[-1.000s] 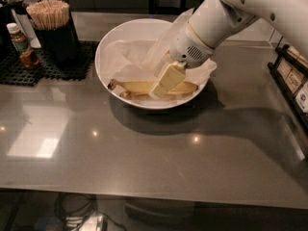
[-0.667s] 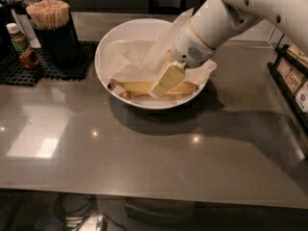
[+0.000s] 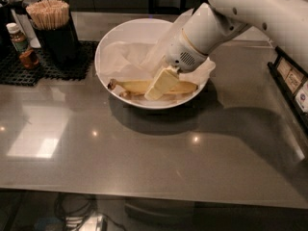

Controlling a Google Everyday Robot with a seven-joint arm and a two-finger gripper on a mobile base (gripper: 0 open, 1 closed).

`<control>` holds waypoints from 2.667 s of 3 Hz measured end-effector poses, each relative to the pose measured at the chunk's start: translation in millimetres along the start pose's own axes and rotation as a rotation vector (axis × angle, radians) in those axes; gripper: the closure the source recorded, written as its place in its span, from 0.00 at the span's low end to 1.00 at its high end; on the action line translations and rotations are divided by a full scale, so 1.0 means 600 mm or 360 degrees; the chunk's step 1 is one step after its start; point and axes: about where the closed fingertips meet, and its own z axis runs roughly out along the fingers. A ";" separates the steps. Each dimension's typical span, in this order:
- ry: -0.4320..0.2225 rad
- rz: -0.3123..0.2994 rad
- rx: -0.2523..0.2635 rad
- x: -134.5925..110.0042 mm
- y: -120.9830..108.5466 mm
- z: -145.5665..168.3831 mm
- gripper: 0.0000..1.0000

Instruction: Pick banana from white bowl

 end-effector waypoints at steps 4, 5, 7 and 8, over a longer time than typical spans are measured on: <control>-0.0034 0.0201 0.0180 0.027 -0.021 0.034 0.97; -0.0167 0.0156 0.0232 0.011 -0.015 -0.001 1.00; -0.0708 -0.0177 0.0066 -0.045 0.021 -0.143 1.00; -0.0957 -0.0482 0.0025 -0.065 0.066 -0.253 1.00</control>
Offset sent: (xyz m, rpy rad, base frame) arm 0.0167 -0.0075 -0.0245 0.0169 -0.0193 -0.1830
